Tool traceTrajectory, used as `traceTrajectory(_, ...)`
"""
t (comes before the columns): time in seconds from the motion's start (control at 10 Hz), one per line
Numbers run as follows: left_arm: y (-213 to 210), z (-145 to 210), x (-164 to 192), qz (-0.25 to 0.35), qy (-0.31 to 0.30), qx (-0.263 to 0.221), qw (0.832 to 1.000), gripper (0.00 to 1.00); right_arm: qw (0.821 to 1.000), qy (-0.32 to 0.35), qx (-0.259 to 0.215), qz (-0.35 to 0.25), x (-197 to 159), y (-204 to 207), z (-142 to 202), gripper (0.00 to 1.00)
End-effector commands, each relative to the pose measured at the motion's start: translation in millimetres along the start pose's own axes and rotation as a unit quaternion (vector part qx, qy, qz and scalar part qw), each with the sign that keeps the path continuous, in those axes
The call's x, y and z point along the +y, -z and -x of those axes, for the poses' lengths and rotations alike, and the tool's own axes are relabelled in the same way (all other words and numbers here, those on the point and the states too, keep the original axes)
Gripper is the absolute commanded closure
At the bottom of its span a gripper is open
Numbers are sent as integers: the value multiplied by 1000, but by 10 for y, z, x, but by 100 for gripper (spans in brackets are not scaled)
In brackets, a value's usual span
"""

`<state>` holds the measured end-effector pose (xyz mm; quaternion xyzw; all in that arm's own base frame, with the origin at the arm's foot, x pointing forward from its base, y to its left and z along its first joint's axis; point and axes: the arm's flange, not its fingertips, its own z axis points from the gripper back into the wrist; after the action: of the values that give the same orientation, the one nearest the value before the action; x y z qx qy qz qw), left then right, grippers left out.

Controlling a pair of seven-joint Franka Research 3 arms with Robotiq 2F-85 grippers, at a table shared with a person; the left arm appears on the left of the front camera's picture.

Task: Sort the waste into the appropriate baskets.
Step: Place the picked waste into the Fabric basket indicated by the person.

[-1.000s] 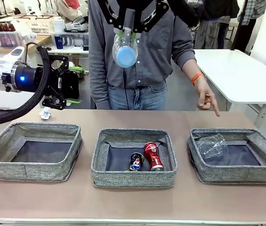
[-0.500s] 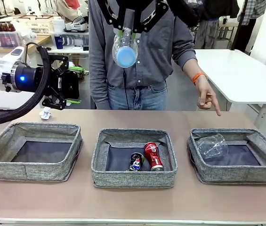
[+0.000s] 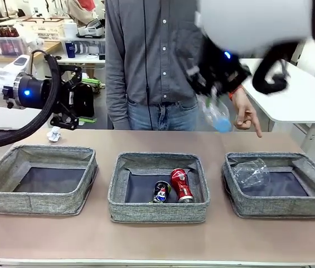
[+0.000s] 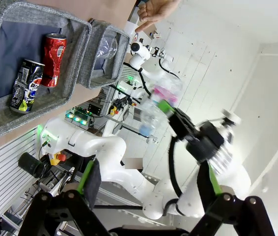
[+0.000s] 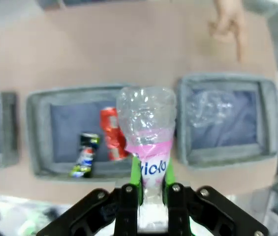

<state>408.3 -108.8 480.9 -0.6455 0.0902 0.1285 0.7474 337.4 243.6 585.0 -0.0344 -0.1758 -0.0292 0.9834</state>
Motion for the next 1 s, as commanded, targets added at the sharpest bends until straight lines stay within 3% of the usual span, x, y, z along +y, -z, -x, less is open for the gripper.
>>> traceTrajectory(0.0, -20, 25, -22, -4, -5, 6, 1000, 0, 1000, -8, 7, -25, -539, 361, 259, 81)
traceTrajectory(0.2, -20, 25, -22, -4, -5, 6, 1000, 0, 999, 15, -33, -2, -996, 856, 395, 81)
traceTrajectory(0.4, -20, 25, -22, -4, -5, 6, 1000, 0, 997, 73, -30, 6, -1340, 1170, 437, 81)
traceTrajectory(0.6, -20, 25, -22, -4, -5, 6, 1000, 0, 986, 141, -36, 82, -1523, 1412, 422, 81)
traceTrajectory(0.9, -20, 25, -22, -4, -5, 6, 1000, 0, 976, 193, -19, 98, -1682, 1578, 466, 81)
